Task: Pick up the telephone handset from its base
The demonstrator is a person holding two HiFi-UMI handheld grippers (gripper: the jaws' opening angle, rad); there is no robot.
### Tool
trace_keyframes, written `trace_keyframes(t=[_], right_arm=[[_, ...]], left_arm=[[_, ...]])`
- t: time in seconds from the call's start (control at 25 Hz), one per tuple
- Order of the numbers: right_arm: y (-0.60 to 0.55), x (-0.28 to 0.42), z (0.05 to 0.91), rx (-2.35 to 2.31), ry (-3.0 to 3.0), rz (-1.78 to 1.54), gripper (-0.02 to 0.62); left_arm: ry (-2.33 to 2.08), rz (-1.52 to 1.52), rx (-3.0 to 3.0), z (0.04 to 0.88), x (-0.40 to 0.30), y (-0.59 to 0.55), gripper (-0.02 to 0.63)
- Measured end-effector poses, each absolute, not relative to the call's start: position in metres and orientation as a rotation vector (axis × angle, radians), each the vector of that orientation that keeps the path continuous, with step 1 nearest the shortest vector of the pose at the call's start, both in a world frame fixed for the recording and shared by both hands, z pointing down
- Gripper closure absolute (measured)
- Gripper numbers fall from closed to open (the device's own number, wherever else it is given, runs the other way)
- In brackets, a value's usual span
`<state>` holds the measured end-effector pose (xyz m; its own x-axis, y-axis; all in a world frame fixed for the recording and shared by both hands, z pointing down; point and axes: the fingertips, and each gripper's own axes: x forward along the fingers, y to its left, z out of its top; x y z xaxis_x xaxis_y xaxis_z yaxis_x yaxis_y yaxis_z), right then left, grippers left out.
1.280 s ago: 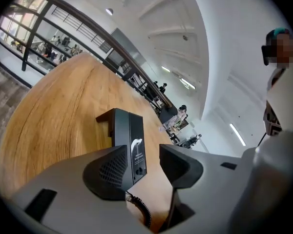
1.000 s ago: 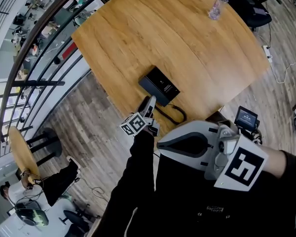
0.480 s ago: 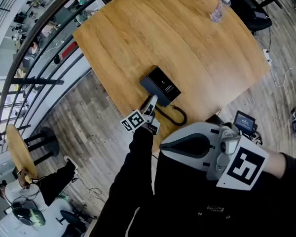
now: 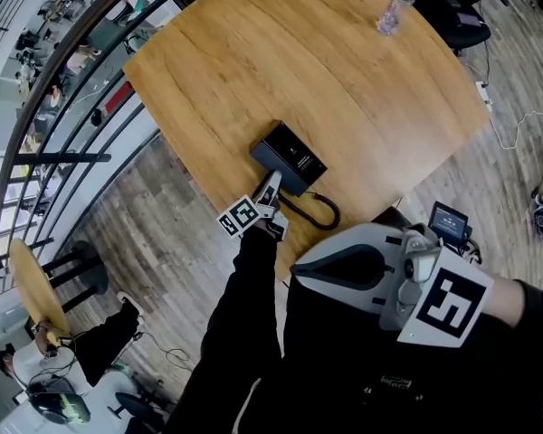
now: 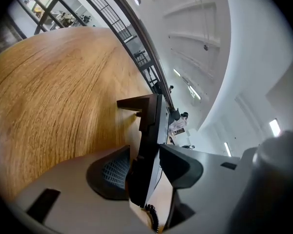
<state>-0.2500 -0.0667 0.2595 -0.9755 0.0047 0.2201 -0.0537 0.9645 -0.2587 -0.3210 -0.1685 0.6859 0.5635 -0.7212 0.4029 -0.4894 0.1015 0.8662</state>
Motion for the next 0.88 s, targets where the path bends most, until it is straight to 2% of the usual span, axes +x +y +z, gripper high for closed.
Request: trace_keyframes(t=[0.24,0.28,0.88], right_arm=[[-0.068,-0.24,0.28,0.118,-2.814,0.37,0.578],[-0.069,-0.236,0.282,0.129,-2.802,0.377,0.578],[-0.072,-0.221,0.27,0.093,-2.845,0.389,0.578]], left_arm=[[-1.014,-0.306,1.586,0.679,-0.318,-0.17,0.466],[-1.006,-0.327,1.586,0.677,-0.316,-0.172,0.501],[-1.121,-0.282,1.533,0.661,-0.31,-0.168,0.525]])
